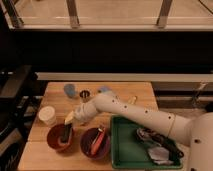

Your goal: Wipe red bowl with eraser

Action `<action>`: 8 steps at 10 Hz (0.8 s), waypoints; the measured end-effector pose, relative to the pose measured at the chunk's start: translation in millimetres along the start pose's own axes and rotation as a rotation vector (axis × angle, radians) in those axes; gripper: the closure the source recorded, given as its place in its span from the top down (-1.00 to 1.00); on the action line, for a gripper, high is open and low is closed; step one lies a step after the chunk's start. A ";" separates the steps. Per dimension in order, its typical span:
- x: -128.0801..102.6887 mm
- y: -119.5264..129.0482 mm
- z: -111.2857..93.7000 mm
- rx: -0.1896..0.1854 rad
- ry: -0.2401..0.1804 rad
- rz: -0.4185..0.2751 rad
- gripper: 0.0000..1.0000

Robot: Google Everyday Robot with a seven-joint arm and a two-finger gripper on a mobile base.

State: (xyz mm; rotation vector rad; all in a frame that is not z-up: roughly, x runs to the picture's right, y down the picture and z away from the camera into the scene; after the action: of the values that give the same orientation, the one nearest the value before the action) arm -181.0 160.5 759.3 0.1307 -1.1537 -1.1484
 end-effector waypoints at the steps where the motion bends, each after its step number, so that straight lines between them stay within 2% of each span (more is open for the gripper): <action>1: 8.8 -4.9 2.3 -0.004 -0.001 -0.019 -1.00; 4: 19.9 -27.7 28.1 0.025 -0.026 -0.069 -1.00; 6: 11.3 -43.1 47.9 0.055 -0.055 -0.089 -1.00; 8: -3.2 -45.0 50.3 0.069 -0.063 -0.086 -1.00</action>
State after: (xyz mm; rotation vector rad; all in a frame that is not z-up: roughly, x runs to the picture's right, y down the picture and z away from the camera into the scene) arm -248.1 164.5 753.2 0.2001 -1.2544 -1.1955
